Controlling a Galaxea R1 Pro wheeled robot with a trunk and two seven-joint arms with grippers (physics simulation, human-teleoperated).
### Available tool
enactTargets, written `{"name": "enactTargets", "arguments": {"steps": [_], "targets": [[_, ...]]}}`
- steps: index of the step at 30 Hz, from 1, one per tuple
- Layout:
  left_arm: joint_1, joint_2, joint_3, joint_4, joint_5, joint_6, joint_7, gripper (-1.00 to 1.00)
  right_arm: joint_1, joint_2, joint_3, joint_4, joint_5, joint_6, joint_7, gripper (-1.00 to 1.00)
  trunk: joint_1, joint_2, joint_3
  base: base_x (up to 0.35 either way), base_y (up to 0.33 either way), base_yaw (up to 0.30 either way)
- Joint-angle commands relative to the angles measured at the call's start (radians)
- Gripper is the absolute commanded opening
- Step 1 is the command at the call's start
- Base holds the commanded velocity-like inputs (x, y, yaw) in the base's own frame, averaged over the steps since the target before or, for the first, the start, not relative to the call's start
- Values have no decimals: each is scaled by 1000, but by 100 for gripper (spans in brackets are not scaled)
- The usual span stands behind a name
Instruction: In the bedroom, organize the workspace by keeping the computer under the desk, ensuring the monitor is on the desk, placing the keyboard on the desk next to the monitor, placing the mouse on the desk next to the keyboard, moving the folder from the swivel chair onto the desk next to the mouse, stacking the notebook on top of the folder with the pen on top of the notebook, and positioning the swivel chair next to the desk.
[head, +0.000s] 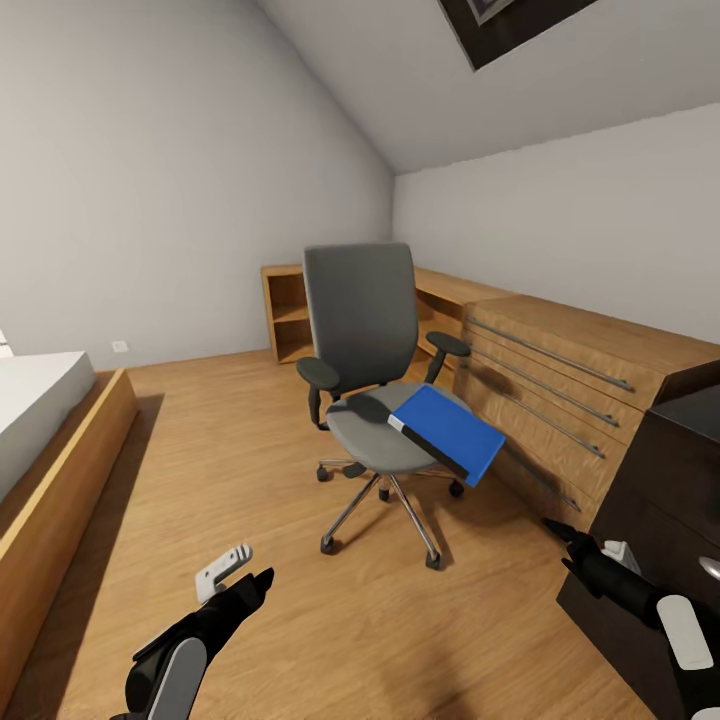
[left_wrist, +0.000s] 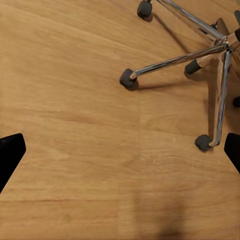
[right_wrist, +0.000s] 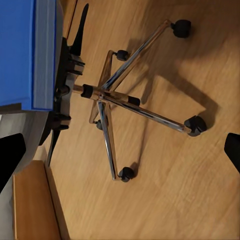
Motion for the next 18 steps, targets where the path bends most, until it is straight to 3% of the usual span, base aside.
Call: {"name": "enactTargets", "arguments": {"steps": [1, 14, 18], "targets": [[-1, 0, 1, -1, 11, 4, 8, 100, -1, 0, -3, 0, 0, 6, 3, 100, 0, 0, -1, 0, 0, 0], [-1, 1, 1, 1, 11, 3, 7, 100, -1, 7, -8, -3, -12, 9, 6, 100, 0, 0, -1, 3, 2, 0], [-1, 2, 1, 1, 11, 3, 5, 100, -1, 7, -8, -3, -12, 8, 6, 100, 0, 0, -1, 146, 123, 0]]}}
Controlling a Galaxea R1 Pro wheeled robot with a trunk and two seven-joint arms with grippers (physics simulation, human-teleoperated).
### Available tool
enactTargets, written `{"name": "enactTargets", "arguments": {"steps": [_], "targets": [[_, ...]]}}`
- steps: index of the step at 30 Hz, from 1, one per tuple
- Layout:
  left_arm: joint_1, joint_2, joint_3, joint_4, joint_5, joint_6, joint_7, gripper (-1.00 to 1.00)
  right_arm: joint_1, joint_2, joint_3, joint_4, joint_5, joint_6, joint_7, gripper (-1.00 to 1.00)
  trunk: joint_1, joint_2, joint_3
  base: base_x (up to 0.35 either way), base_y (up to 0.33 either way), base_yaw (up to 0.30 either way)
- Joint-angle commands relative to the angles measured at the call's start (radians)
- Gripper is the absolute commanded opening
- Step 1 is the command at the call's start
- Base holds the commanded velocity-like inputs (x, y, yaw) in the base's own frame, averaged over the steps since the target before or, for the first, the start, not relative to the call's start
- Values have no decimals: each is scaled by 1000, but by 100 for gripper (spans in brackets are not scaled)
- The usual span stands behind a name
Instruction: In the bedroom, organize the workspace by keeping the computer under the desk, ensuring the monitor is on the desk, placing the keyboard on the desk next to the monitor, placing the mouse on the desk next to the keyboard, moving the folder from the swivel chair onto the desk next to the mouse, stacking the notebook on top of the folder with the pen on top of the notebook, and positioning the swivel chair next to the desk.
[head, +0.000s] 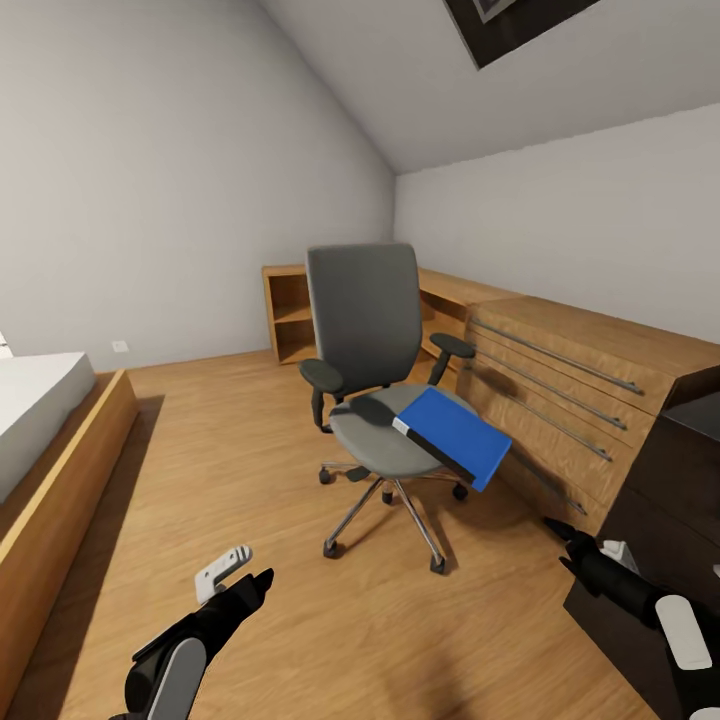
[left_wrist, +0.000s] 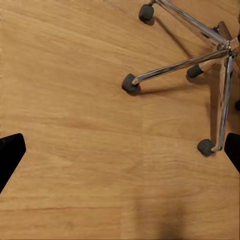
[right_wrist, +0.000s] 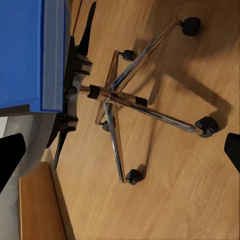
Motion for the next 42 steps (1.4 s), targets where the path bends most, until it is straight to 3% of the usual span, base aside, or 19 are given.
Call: {"name": "enactTargets", "arguments": {"steps": [1, 21, 22, 24, 33, 42], "targets": [[-1, 0, 1, -1, 11, 3, 8, 100, -1, 1, -3, 0, 0, 7, 3, 100, 0, 0, -1, 211, 179, 0], [-1, 1, 1, 4, 8, 2, 9, 100, -1, 0, -3, 1, 1, 6, 3, 100, 0, 0, -1, 90, 75, 0], [-1, 1, 0, 5, -34, -2, 7, 100, -1, 0, -3, 0, 1, 6, 3, 100, 0, 0, -1, 223, 103, 0], [-1, 1, -1, 5, -48, -2, 6, 100, -1, 0, -4, 1, 0, 6, 3, 100, 0, 0, -1, 258, 122, 0], [-1, -1, -2, 16, -58, -2, 6, 100, -1, 1, -3, 1, 1, 4, 4, 100, 0, 0, -1, 269, 131, 0], [-1, -1, -2, 32, -57, -1, 5, 100, -1, 1, -3, 1, 1, 4, 12, 100, 0, 0, -1, 32, 17, 0]]}}
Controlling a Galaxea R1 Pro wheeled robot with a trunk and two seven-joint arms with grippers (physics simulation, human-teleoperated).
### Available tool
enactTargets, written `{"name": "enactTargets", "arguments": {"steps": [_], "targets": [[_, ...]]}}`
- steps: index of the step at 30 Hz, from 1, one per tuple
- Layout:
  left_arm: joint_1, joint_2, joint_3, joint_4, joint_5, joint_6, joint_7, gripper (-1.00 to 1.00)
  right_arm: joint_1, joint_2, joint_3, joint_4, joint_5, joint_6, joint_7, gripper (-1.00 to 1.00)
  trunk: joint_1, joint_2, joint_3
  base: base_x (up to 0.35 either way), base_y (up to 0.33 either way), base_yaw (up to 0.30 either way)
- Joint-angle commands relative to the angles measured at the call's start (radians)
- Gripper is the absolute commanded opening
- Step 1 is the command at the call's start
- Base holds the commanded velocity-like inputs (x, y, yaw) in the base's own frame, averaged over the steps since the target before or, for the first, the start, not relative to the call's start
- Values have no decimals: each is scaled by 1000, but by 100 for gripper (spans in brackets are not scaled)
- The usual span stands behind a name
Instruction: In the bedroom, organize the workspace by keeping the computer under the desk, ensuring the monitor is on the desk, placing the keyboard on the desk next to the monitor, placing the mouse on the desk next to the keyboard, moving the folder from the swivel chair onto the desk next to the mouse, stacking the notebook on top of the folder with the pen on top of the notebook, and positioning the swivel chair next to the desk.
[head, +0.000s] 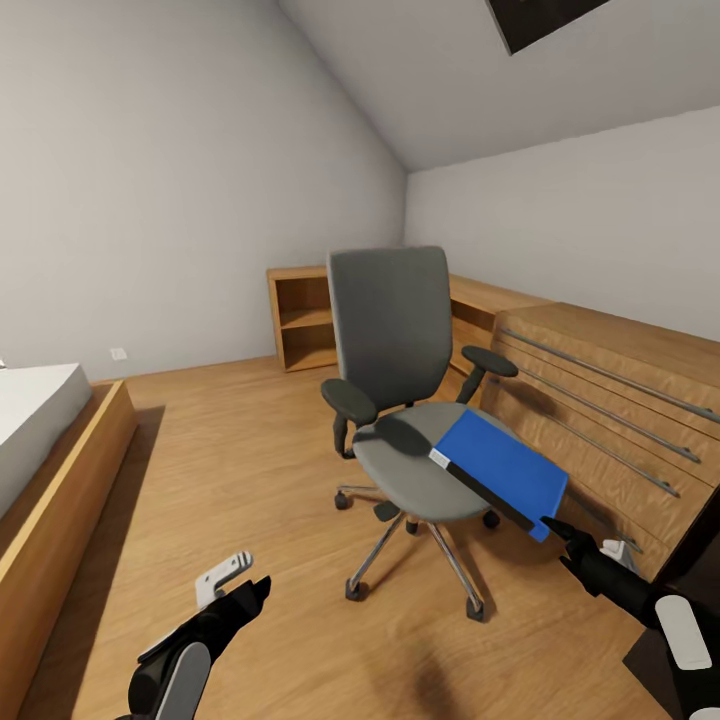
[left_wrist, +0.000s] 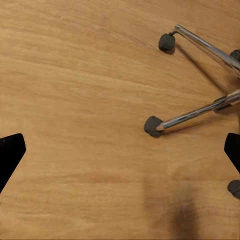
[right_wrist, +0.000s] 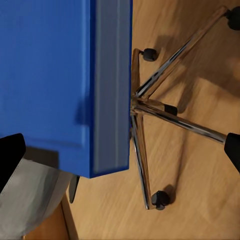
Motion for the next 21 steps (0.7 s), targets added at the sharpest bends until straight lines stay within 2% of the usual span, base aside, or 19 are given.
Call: {"name": "enactTargets", "arguments": {"steps": [1, 6, 21], "targets": [[-1, -1, 1, 0, 11, 3, 8, 100, -1, 0, -3, 0, 1, 7, 10, 100, 0, 0, -1, 2, 1, 0], [-1, -1, 1, 2, 11, 3, 8, 100, -1, -2, -3, 0, 7, 7, 59, 100, 0, 0, -1, 0, 0, 0], [-1, -2, 1, 4, 11, 3, 8, 100, -1, -3, -3, 0, 9, 7, 68, 100, 0, 0, -1, 0, 0, 0]]}}
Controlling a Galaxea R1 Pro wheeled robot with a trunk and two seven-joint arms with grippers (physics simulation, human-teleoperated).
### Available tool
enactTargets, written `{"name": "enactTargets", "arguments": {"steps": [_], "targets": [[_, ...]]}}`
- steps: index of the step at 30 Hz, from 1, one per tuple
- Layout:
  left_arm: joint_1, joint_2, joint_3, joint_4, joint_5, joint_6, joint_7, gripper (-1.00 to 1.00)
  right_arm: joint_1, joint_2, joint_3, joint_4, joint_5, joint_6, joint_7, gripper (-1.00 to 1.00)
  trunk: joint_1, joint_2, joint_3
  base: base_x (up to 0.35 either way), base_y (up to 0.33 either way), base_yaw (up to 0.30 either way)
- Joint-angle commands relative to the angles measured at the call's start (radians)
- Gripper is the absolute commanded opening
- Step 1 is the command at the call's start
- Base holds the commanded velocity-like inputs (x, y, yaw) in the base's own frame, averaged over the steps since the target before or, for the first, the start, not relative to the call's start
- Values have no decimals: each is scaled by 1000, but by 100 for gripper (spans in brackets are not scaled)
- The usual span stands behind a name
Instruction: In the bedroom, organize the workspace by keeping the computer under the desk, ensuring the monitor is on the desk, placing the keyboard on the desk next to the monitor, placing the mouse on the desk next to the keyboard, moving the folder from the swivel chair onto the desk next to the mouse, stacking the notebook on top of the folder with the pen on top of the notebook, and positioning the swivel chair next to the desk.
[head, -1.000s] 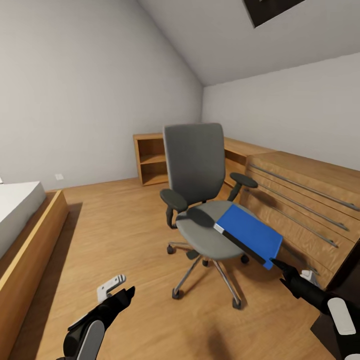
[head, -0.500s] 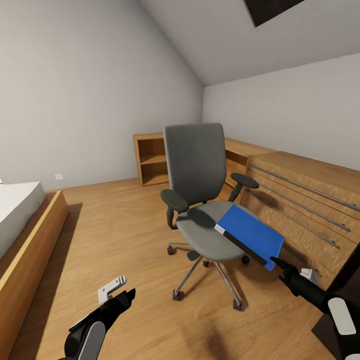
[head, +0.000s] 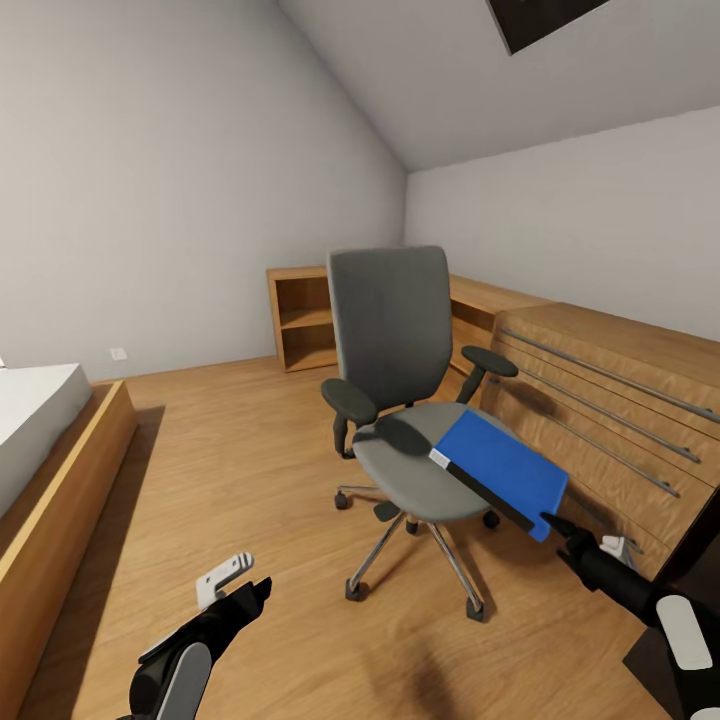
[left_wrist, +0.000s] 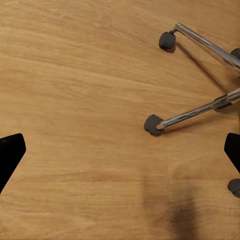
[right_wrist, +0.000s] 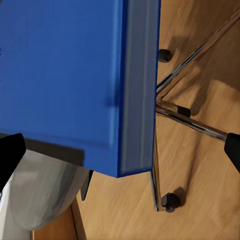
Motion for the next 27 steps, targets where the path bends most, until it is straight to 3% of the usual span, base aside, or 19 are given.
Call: {"name": "enactTargets", "arguments": {"steps": [1, 10, 13, 14, 19, 23, 27], "targets": [[-1, -1, 1, -1, 11, 3, 8, 100, -1, 0, -3, 0, -1, 7, 4, 100, 0, 0, -1, 0, 0, 0], [-1, -1, -1, -1, 10, 2, 8, 100, -1, -6, -19, -1, 0, 8, 78, 100, 0, 0, -1, 0, 0, 0], [-1, -1, -1, -1, 9, 3, 6, 100, -1, -34, -56, -1, -4, 10, 97, 100, 0, 0, -1, 0, 0, 0], [-1, -1, -1, -1, 9, 3, 5, 100, 0, -53, -65, 0, -4, 11, 135, 100, 0, 0, -1, 0, 0, 0], [-1, -1, -1, -1, 9, 3, 5, 100, 7, -88, -70, 9, -4, 13, 217, 100, 0, 0, -1, 0, 0, 0], [-1, -1, -1, -1, 9, 3, 5, 100, 10, -120, -71, 69, -9, 13, 251, 100, 0, 0, -1, 0, 0, 0], [-1, -1, -1, -2, 9, 5, 3, 100, 11, -146, -71, 114, -10, 12, 329, 100, 0, 0, -1, 0, 0, 0]]}}
